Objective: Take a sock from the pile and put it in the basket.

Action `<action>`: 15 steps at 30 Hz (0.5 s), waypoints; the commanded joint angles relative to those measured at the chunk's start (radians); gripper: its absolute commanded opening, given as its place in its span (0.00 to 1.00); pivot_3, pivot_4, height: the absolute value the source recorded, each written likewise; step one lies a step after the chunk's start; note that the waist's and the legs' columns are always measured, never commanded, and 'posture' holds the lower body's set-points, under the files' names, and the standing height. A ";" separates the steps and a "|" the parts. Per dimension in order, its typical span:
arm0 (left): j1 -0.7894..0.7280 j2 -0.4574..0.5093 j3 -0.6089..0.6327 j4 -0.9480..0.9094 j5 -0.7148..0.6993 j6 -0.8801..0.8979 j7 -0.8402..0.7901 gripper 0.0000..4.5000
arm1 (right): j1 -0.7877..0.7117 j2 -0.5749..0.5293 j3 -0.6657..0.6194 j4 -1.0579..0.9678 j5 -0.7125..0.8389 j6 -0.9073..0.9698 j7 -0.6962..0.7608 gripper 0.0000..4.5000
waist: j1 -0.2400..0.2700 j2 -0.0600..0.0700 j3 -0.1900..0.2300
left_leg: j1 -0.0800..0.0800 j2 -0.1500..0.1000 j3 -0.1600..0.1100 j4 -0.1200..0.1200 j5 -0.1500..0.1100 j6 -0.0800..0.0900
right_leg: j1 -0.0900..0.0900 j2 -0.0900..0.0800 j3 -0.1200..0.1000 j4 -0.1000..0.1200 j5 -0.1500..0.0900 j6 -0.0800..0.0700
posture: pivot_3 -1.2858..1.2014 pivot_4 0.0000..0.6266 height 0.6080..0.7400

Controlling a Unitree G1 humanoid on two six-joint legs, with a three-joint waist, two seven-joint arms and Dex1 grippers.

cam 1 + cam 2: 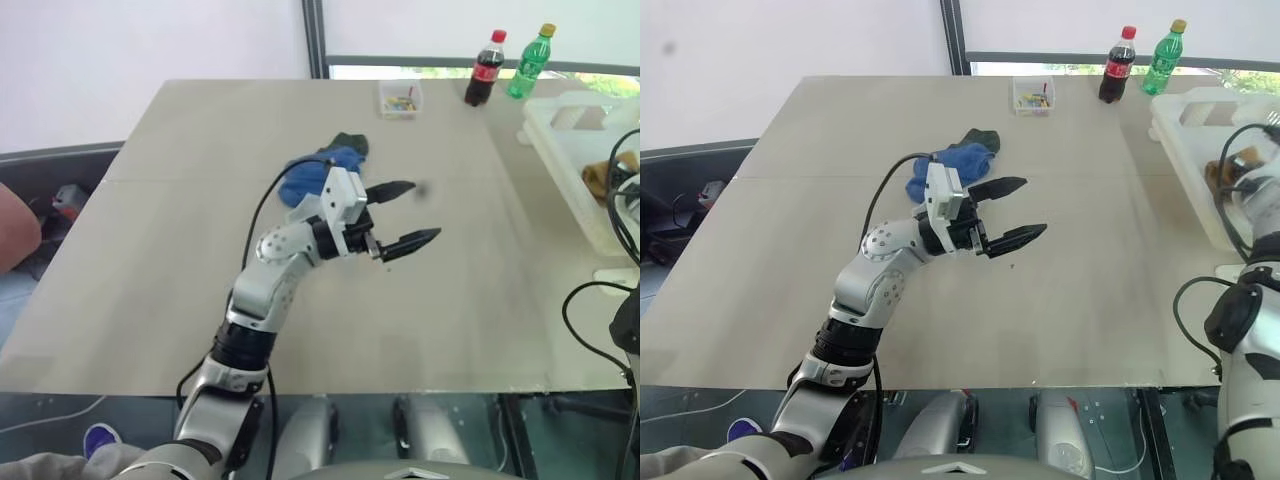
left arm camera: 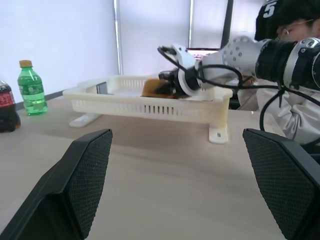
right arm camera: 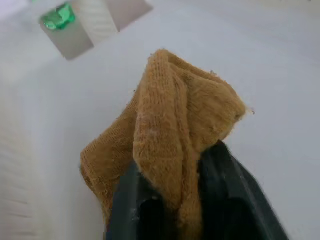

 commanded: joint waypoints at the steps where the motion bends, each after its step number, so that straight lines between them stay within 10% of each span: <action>1: -0.006 -0.013 0.009 -0.051 -0.023 -0.008 0.017 1.00 | -0.050 -0.046 0.016 0.016 -0.012 -0.035 0.022 0.67 | 0.000 0.000 0.000 | 0.000 0.000 0.000 0.000 0.000 0.001 | 0.000 0.000 0.000 0.000 0.000 0.000 | 0.52 0.24 1.00; 5: -0.008 -0.009 0.001 -0.057 -0.014 0.009 0.038 1.00 | -0.007 -0.049 0.064 -0.089 -0.040 -0.013 0.021 0.98 | -0.001 0.000 0.000 | 0.000 0.000 0.000 0.000 0.000 0.001 | 0.000 0.000 0.000 0.000 0.000 0.000 | 0.52 0.24 1.00; 15: -0.012 0.008 0.033 0.098 0.108 -0.192 0.111 1.00 | 0.450 0.067 -0.067 -1.081 0.182 0.292 0.030 0.98 | 0.015 0.001 -0.001 | 0.000 0.002 -0.004 0.002 0.000 0.001 | 0.000 0.001 0.000 0.002 0.000 0.001 | 0.52 0.24 1.00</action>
